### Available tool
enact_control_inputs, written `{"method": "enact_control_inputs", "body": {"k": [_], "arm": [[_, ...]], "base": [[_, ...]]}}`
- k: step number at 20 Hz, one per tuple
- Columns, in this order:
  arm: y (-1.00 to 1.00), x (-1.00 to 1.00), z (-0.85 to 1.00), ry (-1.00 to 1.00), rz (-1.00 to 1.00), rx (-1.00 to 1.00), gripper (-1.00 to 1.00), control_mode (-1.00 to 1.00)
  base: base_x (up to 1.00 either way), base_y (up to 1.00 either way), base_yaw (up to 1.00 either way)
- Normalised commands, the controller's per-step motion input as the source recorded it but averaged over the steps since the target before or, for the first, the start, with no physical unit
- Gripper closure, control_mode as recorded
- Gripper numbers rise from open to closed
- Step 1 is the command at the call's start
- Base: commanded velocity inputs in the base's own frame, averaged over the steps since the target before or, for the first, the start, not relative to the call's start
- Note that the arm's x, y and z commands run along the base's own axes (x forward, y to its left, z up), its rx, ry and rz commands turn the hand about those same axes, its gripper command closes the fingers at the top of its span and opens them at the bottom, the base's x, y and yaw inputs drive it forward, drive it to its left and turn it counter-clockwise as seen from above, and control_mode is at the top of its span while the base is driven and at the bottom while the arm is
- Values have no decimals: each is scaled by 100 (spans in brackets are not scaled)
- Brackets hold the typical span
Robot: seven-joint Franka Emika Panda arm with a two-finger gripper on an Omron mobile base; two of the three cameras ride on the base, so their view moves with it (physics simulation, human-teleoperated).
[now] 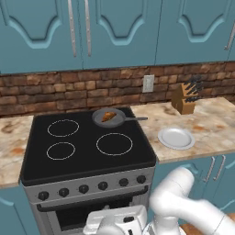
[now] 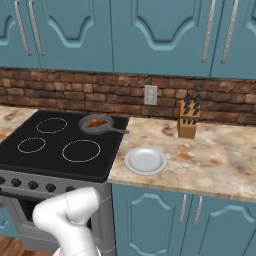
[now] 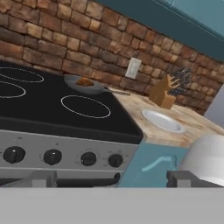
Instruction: Pick the croissant and place it on the pan. Then turn on the stove to warm the croissant.
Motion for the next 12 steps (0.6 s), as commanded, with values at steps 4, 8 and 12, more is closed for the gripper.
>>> {"method": "enact_control_inputs", "body": {"k": [4, 8, 12], "arm": [[0, 1, 0, -7, 4, 7, -100, -100], [0, 0, -1, -3, 3, 5, -100, -100], [0, 10, -2, 0, 2, 2, -100, -100]], "base": [[0, 0, 0], [0, 0, 0], [0, 0, 0]]}}
